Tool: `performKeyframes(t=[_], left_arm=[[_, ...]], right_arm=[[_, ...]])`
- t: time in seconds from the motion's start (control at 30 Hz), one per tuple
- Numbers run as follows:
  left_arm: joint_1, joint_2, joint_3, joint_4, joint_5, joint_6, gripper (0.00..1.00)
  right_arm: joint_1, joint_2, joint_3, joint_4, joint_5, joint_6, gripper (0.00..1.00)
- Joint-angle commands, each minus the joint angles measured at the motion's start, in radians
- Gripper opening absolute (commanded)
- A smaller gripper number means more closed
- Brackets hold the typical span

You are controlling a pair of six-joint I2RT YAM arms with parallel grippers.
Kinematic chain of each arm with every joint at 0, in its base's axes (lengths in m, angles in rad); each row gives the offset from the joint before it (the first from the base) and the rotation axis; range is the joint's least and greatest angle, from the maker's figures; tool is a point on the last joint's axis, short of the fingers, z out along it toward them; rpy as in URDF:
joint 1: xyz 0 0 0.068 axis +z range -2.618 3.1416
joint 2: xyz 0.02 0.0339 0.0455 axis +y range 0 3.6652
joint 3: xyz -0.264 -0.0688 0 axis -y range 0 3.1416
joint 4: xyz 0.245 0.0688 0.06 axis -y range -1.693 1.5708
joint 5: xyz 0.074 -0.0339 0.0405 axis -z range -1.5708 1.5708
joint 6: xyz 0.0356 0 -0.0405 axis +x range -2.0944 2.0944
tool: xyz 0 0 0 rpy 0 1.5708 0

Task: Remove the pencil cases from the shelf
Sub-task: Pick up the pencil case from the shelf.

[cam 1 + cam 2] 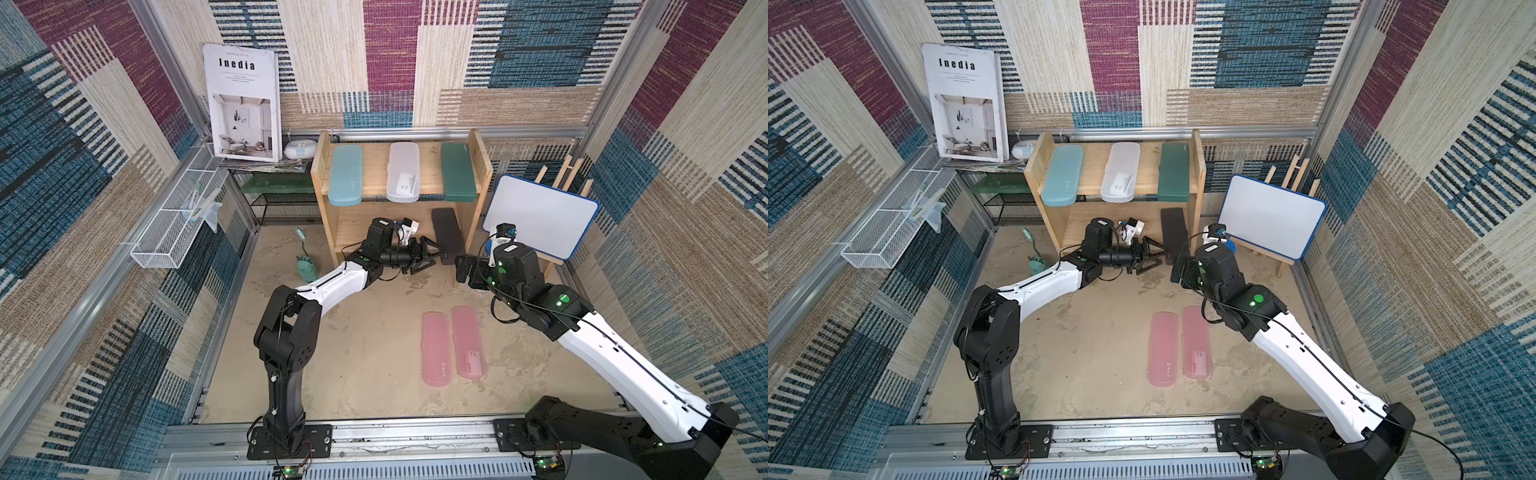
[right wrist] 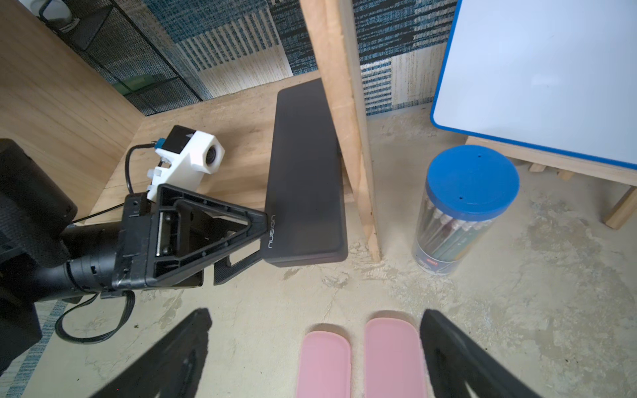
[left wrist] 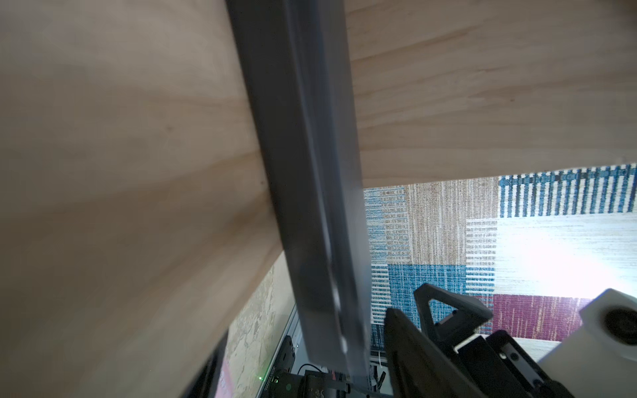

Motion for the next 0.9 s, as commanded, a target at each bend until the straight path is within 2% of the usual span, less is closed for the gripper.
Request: performKeyframes(t=[0.0,0.27,0.47,0.7,0.77,0.87], left_arm=[[-0.005,-0.003,0.002,0.054,-0.014,-0.015,0.75],[-0.02,0.041,0.051,0.035,-0.027,-0.022,0.72],[-0.032,0.072,0.101,0.022,-0.019,-0.014,0.54],[-0.032,0.037,0.066,-0.024,-0.034,0.027,0.3],[-0.032,0.011,0.041,-0.056,-0.045,0.061,0.26],[-0.033,-0.042,-0.007,-0.108,-0.068,0.127,0.25]], right_arm=[[-0.003,-0.004,-0.001,0.019,-0.008,-0.014,0.99],[-0.018,-0.005,-0.012,0.034,-0.031,-0.028,0.99],[-0.023,-0.001,-0.014,0.039,-0.043,-0.035,0.99],[-0.027,0.012,-0.003,0.036,-0.056,-0.056,0.99],[-0.027,0.017,-0.002,0.039,-0.066,-0.06,0.99],[-0.032,0.032,0.004,0.052,-0.099,-0.061,0.99]])
